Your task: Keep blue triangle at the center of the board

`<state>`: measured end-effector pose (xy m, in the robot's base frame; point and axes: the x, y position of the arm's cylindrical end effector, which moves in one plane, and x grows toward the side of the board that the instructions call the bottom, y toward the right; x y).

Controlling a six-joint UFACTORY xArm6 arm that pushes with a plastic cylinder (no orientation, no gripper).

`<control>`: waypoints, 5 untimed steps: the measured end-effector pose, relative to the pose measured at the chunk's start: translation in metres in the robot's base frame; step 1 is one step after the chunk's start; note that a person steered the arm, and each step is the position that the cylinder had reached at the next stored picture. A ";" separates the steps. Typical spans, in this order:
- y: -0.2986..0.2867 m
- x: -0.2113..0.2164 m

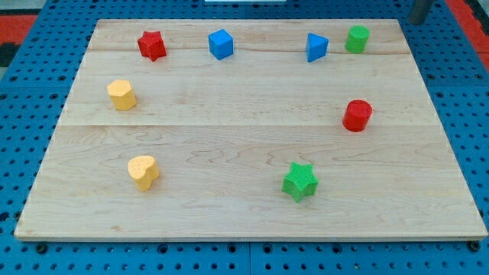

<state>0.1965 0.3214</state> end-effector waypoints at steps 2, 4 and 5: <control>-0.082 -0.005; -0.091 -0.005; -0.095 -0.005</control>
<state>0.1915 0.2269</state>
